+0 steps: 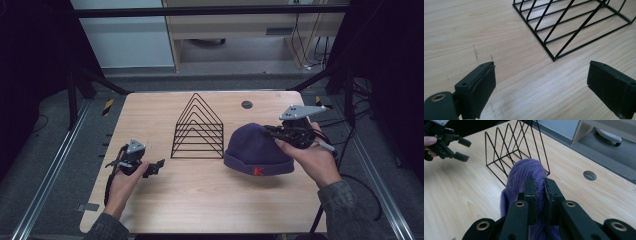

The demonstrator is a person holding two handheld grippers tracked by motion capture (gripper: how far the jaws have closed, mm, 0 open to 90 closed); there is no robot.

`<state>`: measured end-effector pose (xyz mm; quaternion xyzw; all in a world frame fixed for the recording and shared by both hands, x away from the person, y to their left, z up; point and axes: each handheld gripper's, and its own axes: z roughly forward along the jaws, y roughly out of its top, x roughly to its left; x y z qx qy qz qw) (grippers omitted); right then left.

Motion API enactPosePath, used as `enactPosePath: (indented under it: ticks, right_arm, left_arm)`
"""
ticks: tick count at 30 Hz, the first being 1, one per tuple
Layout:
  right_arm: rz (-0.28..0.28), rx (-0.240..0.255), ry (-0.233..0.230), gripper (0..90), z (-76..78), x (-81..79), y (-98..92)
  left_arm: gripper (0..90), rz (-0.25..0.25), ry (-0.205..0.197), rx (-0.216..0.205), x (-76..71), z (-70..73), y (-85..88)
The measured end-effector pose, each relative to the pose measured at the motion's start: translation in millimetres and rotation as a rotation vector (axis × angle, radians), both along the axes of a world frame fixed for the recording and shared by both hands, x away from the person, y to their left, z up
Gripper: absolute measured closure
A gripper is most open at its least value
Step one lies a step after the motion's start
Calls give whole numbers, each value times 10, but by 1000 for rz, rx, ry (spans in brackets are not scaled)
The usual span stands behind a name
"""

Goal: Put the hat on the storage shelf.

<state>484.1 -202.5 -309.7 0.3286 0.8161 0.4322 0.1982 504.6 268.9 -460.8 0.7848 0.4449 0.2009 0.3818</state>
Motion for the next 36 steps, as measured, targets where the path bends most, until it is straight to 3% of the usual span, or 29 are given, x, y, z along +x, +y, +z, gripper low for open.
enactPosePath:
  ticks: [4,10,14,17,20,23,30,32,36]
  right_arm:
    - [-1,4,-4,817,72,37,-7]
    - [-6,-4,-13,817,208,124,21]
    - [-17,-35,-35,817,355,216,55]
    - [-25,-47,-51,817,453,308,77]
    - [-16,-28,-68,817,559,398,132]
    - [-9,-29,-72,817,617,457,184]
    - [7,-12,-90,816,749,548,278]
    - [6,15,-106,816,801,574,296]
    - [9,45,-137,816,882,577,283]
  left_arm:
    - [76,-29,-26,-20,-50,191,-40]
    - [68,-79,-59,33,16,543,-126]
    - [64,-105,-89,-18,97,819,-154]
    - [64,-113,-106,-26,163,978,-164]
    - [63,-121,-113,-42,232,1094,-166]
    - [62,-127,-111,-84,326,1219,-171]
    - [62,-164,-118,-122,527,1432,-234]
    - [65,-180,-118,-114,643,1532,-277]
    - [66,-202,-134,-87,722,1667,-323]
